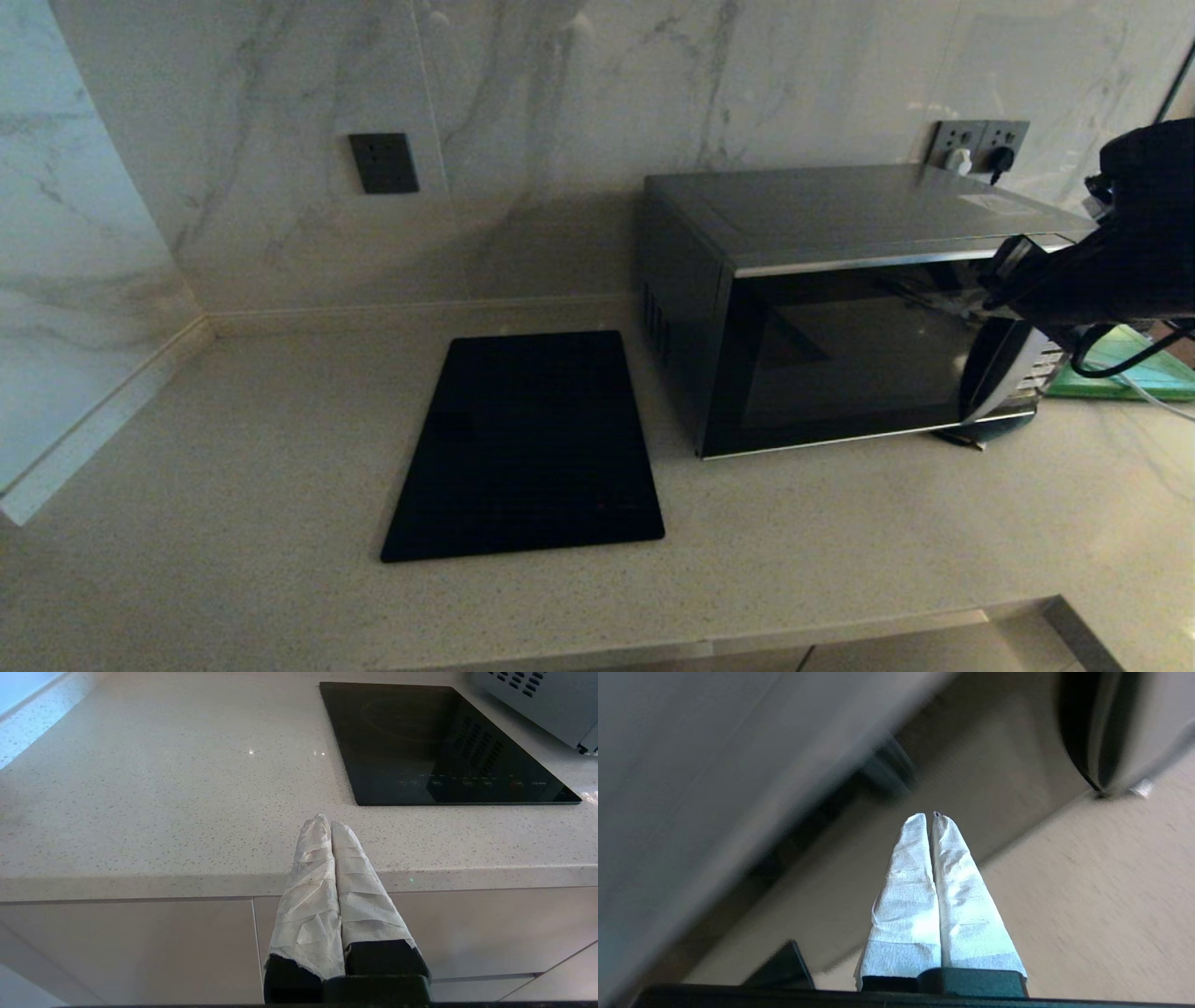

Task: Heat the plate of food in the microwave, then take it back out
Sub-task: Open the microwave oven

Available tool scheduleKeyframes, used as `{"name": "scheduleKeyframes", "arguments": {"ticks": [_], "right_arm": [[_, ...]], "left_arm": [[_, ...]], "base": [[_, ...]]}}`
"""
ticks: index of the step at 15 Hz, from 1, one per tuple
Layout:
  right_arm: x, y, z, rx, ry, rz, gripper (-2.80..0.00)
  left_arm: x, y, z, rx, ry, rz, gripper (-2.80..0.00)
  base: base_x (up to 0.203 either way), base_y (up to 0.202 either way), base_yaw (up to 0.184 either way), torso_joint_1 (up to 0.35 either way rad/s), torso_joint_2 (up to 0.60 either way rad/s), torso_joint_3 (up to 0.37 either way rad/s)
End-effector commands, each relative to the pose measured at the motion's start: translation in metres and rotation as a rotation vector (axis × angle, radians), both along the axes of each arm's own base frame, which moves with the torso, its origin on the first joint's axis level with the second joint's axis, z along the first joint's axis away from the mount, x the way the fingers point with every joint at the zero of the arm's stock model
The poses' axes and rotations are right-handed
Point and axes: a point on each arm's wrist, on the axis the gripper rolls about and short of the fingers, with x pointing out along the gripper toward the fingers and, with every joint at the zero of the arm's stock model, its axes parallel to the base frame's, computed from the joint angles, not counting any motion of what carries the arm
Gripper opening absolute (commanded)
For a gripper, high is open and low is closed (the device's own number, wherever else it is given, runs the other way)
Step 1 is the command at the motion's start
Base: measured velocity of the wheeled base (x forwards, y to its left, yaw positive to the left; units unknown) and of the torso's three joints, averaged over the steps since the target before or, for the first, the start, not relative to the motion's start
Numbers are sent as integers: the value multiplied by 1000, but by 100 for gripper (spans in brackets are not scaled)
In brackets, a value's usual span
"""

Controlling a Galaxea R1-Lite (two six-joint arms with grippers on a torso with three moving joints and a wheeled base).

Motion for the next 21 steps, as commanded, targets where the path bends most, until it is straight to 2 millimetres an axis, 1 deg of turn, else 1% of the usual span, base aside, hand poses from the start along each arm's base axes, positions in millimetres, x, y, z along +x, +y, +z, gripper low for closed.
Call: {"name": "scheduleKeyframes", "arguments": {"ticks": [1,2,3,4,7,9,10,11,12,14,17,19,20,21], "right_arm": [[-31,-8,11,-15,-15,-31,-280],[-45,-13,15,-40,-24,-43,-280],[-57,-19,14,-64,-13,-56,-280],[-66,-31,11,-80,-1,-104,-280],[-87,-74,2,-99,17,-270,-280],[-98,-106,-1,-103,-53,-356,-280],[-105,-123,-1,-78,-85,-363,-280],[-113,-140,-5,-17,-113,-319,-280],[-116,-153,-10,63,-132,-262,-280],[-113,-181,-30,266,-134,-225,-280],[-95,-207,-62,426,-110,-186,-280],[-84,-221,-78,523,-156,-157,-280],[-84,-228,-85,578,-175,-137,-280],[-88,-235,-91,624,-183,-111,-280]], "left_arm": [[0,0,0,-1,1,0,-280],[0,0,0,-1,1,0,-280],[0,0,0,-1,0,0,-280],[0,0,0,-1,1,0,-280],[0,0,0,-1,0,0,-280],[0,0,0,-1,1,0,-280],[0,0,0,-1,1,0,-280],[0,0,0,-1,1,0,-280],[0,0,0,-1,0,0,-280],[0,0,0,-1,0,0,-280],[0,0,0,-1,1,0,-280],[0,0,0,-1,0,0,-280],[0,0,0,-1,1,0,-280],[0,0,0,-1,1,0,-280]], "base": [[0,0,0,0,0,0],[0,0,0,0,0,0],[0,0,0,0,0,0],[0,0,0,0,0,0],[0,0,0,0,0,0],[0,0,0,0,0,0],[0,0,0,0,0,0],[0,0,0,0,0,0],[0,0,0,0,0,0],[0,0,0,0,0,0],[0,0,0,0,0,0],[0,0,0,0,0,0],[0,0,0,0,0,0],[0,0,0,0,0,0]]}}
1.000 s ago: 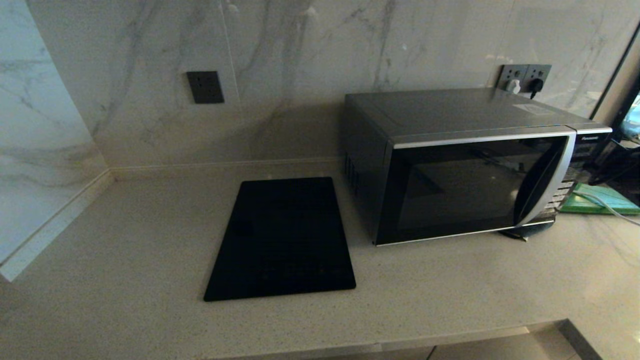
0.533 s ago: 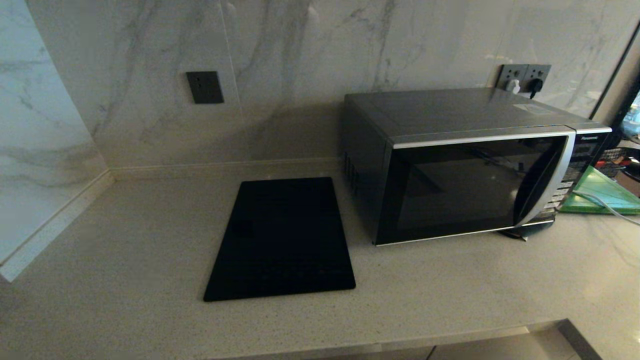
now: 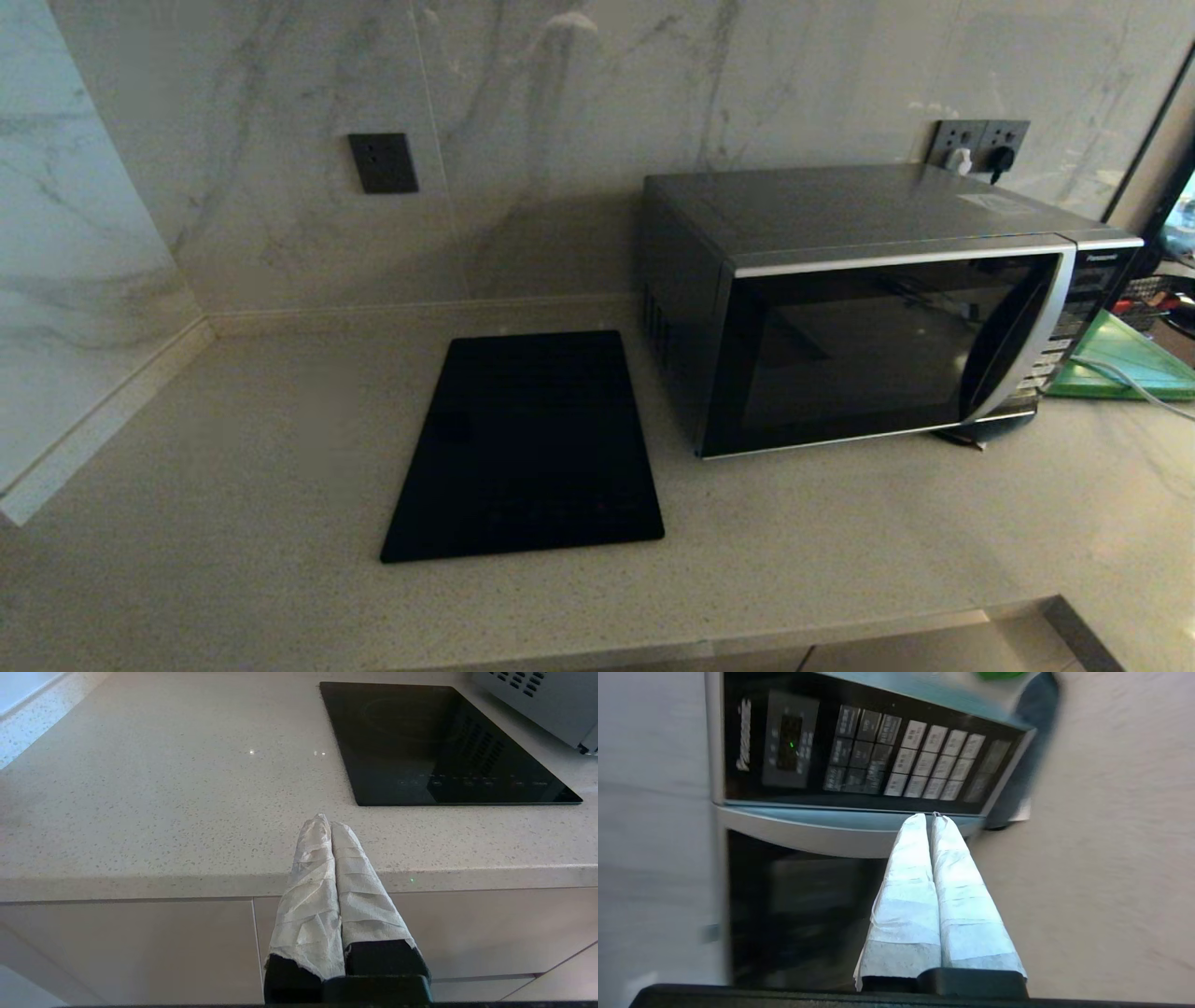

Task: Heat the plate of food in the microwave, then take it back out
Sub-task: Open the microwave oven

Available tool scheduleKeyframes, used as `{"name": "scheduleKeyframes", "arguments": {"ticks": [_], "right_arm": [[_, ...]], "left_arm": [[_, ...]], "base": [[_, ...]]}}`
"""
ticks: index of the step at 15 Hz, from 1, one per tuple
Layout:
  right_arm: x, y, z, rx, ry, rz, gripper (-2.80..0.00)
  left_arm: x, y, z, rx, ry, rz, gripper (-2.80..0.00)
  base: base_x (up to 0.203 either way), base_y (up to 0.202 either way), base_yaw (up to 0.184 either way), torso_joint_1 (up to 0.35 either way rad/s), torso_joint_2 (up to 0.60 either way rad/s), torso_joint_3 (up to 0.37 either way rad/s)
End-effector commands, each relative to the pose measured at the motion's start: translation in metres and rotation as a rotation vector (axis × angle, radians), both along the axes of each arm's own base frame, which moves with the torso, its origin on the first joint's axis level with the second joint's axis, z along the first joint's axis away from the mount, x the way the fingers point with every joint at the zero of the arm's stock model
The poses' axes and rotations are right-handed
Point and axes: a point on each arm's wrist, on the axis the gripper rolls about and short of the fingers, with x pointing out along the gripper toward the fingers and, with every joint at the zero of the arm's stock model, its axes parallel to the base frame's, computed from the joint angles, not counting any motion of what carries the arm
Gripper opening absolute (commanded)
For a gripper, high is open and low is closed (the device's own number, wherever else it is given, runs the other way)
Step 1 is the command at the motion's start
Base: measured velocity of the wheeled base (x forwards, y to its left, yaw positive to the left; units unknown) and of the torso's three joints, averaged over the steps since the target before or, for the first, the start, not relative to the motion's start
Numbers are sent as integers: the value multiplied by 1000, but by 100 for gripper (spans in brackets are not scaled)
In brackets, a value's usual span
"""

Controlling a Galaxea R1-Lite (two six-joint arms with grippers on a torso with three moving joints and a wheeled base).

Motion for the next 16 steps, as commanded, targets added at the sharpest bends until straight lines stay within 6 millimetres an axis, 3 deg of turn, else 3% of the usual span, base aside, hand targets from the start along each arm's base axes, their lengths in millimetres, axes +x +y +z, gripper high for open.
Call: {"name": "scheduleKeyframes", "arguments": {"ticks": [1,4,8,12,16], "right_arm": [[-2,-21,-31,133,-6,69,-280],[1,-42,-56,205,-4,106,-280],[28,-62,-86,241,7,148,-280],[75,-48,-110,262,27,261,-280],[95,-37,-126,273,48,309,-280]], "left_arm": [[0,0,0,-1,1,1,-280],[0,0,0,-1,0,1,-280],[0,0,0,-1,1,1,-280],[0,0,0,-1,1,1,-280],[0,0,0,-1,1,1,-280]], "base": [[0,0,0,0,0,0],[0,0,0,0,0,0],[0,0,0,0,0,0],[0,0,0,0,0,0],[0,0,0,0,0,0]]}}
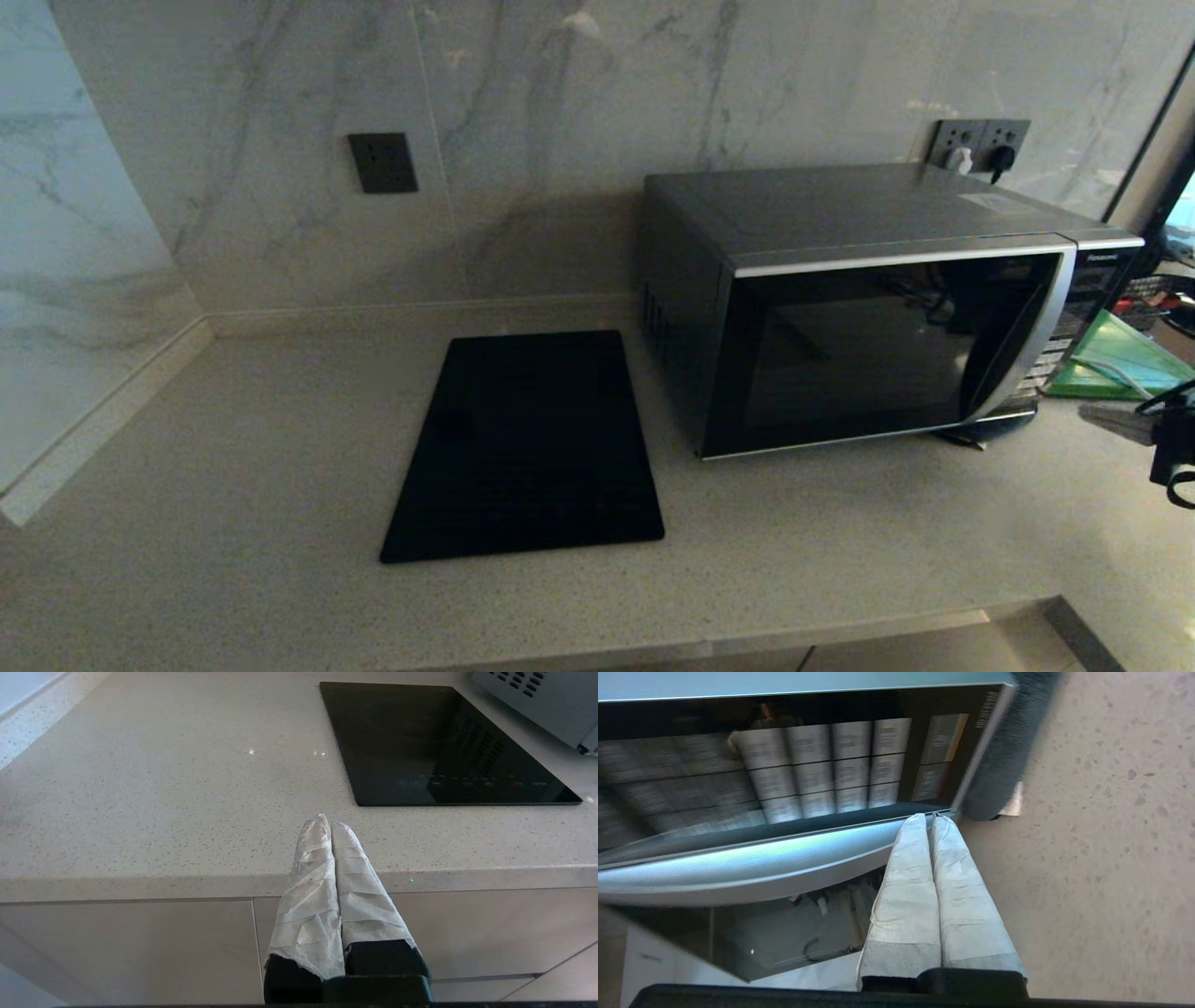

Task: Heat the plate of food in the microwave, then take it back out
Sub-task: Open the microwave oven

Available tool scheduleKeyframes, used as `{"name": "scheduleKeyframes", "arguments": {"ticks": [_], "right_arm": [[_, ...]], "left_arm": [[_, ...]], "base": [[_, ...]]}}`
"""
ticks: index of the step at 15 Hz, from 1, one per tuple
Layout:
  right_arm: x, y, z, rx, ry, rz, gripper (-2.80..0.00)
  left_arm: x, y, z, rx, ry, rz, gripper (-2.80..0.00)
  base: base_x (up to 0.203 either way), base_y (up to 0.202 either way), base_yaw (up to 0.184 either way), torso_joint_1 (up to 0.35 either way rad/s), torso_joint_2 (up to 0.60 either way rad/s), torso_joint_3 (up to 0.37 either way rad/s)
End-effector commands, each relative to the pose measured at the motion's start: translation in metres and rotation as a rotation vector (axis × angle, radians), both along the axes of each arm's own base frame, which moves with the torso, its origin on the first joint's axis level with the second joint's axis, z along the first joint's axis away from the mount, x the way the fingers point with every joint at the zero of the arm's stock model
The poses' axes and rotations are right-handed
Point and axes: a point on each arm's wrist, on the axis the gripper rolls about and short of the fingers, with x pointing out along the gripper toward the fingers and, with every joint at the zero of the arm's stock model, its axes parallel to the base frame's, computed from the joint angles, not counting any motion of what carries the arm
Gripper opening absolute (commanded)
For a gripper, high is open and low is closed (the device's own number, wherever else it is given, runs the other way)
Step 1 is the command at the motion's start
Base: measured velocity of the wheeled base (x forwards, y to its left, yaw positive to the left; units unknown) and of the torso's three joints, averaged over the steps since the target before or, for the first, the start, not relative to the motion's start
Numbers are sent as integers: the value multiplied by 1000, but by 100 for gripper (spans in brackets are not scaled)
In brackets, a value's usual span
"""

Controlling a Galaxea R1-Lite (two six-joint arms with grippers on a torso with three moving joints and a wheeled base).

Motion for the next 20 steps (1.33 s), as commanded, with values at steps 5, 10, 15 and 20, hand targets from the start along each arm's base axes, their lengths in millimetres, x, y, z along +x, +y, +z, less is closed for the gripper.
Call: {"name": "scheduleKeyframes", "arguments": {"ticks": [5,10,15,20], "right_arm": [[19,1,-20,17,13,32,-280],[30,4,-23,10,4,52,-280],[39,7,-31,13,8,70,-280],[46,2,-32,1,-7,70,-280]], "left_arm": [[0,0,0,-1,0,0,-280],[0,0,0,-1,1,0,-280],[0,0,0,-1,1,0,-280],[0,0,0,-1,0,0,-280]], "base": [[0,0,0,0,0,0],[0,0,0,0,0,0],[0,0,0,0,0,0],[0,0,0,0,0,0]]}}
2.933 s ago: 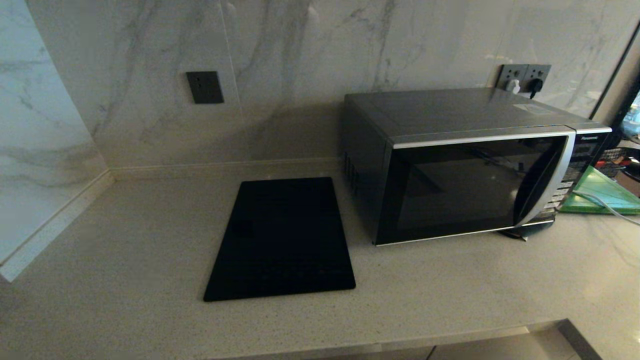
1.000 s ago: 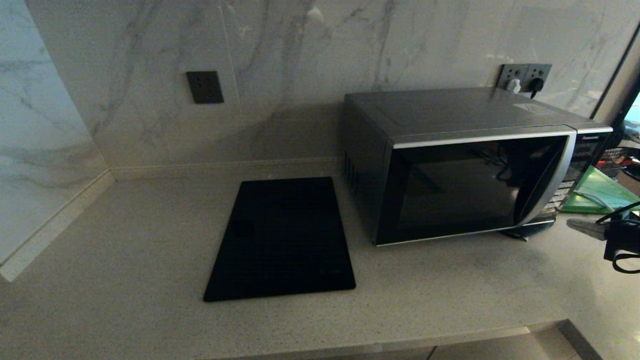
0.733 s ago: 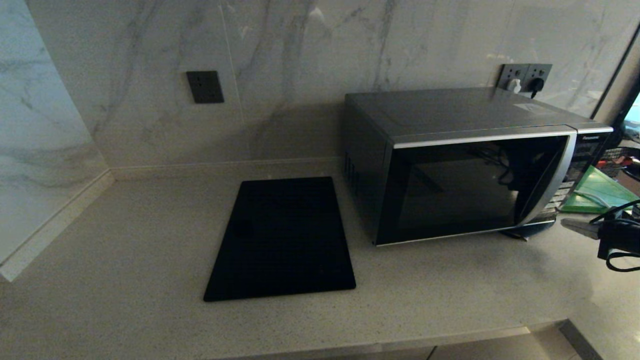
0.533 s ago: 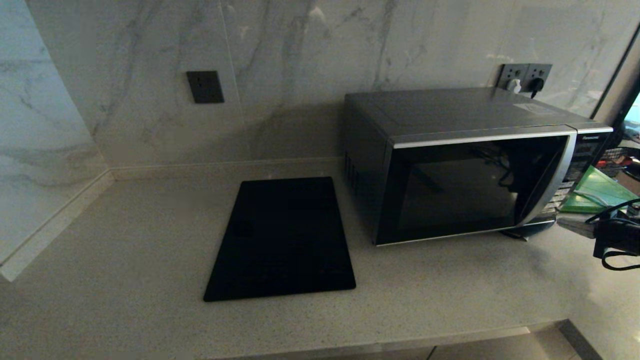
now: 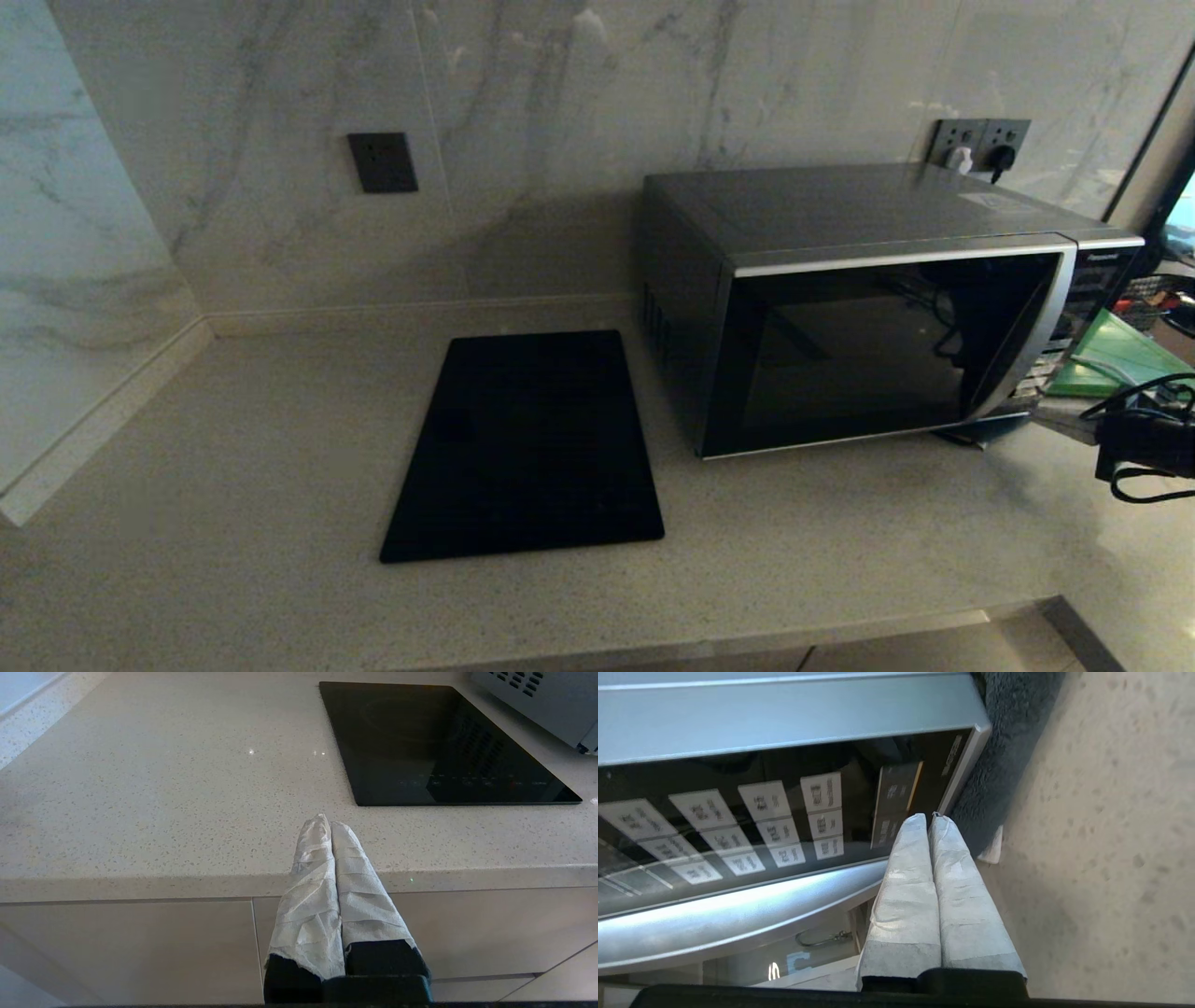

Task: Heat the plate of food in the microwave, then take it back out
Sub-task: Open the microwave oven

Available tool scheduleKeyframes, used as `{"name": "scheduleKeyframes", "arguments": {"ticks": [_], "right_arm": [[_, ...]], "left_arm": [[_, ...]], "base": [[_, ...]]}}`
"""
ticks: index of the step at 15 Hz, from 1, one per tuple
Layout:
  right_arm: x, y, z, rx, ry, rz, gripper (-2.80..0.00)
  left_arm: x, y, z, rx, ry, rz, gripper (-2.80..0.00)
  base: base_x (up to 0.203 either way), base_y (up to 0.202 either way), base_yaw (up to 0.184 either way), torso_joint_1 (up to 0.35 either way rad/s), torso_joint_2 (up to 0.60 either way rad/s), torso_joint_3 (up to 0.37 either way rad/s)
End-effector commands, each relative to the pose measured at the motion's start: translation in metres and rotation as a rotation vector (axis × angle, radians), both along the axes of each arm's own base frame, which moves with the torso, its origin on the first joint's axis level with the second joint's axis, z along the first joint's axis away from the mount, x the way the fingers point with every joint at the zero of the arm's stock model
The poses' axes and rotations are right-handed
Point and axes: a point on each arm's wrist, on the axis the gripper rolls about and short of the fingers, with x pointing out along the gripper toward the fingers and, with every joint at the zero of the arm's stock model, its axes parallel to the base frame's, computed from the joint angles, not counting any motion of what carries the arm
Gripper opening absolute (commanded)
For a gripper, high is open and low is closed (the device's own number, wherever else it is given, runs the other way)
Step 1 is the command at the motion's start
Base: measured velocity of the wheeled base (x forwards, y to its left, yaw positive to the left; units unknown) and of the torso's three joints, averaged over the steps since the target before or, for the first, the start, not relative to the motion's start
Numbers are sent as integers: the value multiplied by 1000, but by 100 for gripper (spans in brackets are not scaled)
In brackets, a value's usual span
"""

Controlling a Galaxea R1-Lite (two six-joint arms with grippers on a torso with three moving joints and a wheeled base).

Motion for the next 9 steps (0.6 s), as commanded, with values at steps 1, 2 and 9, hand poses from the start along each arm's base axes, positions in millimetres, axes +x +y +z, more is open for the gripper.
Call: {"name": "scheduleKeyframes", "arguments": {"ticks": [1,2,9], "right_arm": [[3,-2,-2,3,-6,4,-280],[5,-2,-2,0,-11,5,-280],[12,-1,-3,-32,-56,16,-280]], "left_arm": [[0,0,0,-1,0,0,-280],[0,0,0,-1,0,0,-280],[0,0,0,-1,1,0,-280]], "base": [[0,0,0,0,0,0],[0,0,0,0,0,0],[0,0,0,0,0,0]]}}
